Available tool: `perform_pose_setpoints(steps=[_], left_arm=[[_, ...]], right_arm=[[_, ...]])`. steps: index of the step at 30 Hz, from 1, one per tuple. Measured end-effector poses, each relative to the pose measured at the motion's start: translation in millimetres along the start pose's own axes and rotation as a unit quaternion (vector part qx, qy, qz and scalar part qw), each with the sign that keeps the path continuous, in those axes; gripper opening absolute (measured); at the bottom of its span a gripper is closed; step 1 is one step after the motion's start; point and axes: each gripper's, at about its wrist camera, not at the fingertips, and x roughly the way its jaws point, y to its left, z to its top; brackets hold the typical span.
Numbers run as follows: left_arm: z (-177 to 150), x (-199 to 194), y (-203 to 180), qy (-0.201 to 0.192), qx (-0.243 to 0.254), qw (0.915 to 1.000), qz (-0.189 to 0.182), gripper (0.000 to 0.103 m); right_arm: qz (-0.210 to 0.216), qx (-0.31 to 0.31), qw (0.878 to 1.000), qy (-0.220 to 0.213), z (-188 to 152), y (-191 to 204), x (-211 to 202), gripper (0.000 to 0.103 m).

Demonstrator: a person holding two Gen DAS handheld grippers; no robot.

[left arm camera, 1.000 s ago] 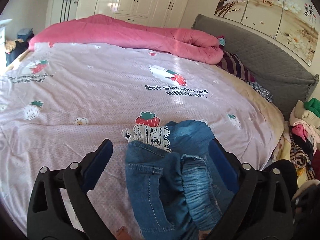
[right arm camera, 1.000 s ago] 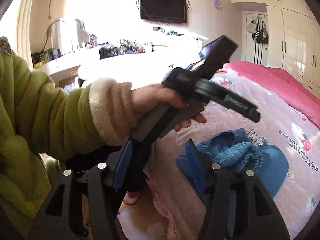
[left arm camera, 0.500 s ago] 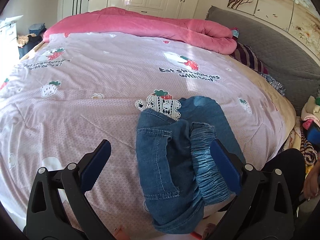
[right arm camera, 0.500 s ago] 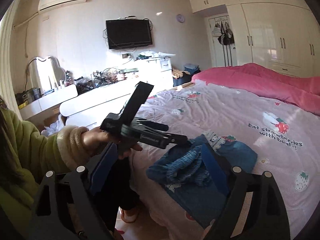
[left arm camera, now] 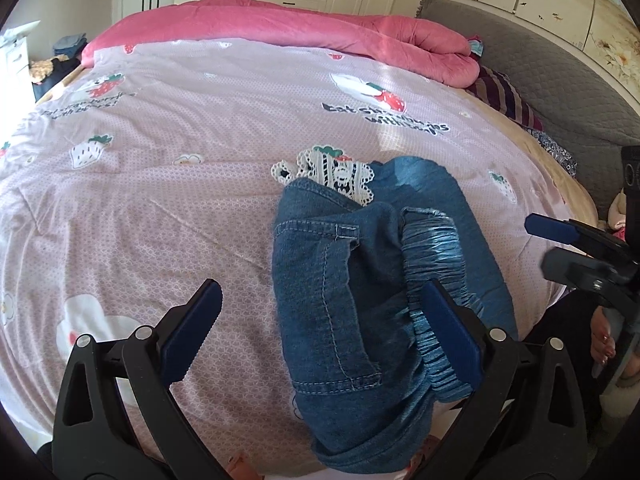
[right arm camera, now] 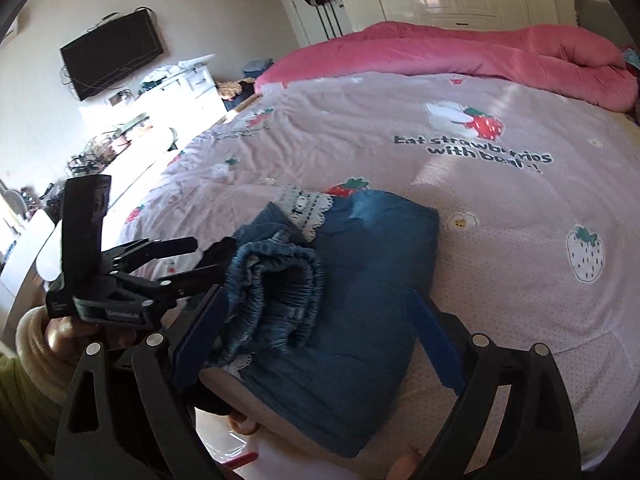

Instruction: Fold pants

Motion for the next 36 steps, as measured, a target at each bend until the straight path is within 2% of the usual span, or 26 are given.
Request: perform_pose_setpoints(steps=[4,8,11,13,15,20,22,27,36], left_arm=[[-2.1,9.2,2.3,0.009,-0.007,0.9999,-0.008,0.093],[-3.4,15.5,5.3,0.017,-0.020,0.9994,-0.020,0.093],[-5.8,22.3,8.9,0.029,-0.038,0.9982,-0.035,0.093],[-8.0,27.6,11.8,0.039,-0.054,0.9966,-0.049,0.093],[-9.4,30.4,13.6,0.044,-0.063,0.9954,-0.058,0.093],[-10.1,32.7,10.5,0.045,-0.061,0.9952,-0.062,0.093],[-10.0,33.5,9.1,0.047,-0.059,0.9950,-0.065,0.093],[-9.7,34.0,6.8,0.046,-0.056,0.9949,-0.070,0.093],[-8.8,40.5,4.1,0.061,-0.061,0.9924,-0.089,0.091]], right_arm=[[-0.004,0.027,1.000,0.005,-8.1,-12.2,7.8,0.090],[-0.020,0.028,0.999,0.002,-13.7,-19.2,6.3,0.090],[-0.013,0.049,0.999,0.010,-17.8,-26.5,10.3,0.088],[-0.006,0.058,0.998,0.017,-19.4,-29.7,14.2,0.081],[-0.008,0.064,0.998,0.022,-20.9,-31.3,16.7,0.078],[-0.010,0.084,0.996,0.034,-23.7,-39.9,23.4,0.070],[-0.012,0.093,0.995,0.038,-25.3,-43.4,25.7,0.063],[-0.007,0.092,0.995,0.047,-26.2,-42.0,31.5,0.056],[-0.003,0.092,0.994,0.054,-26.6,-41.0,38.1,0.052]])
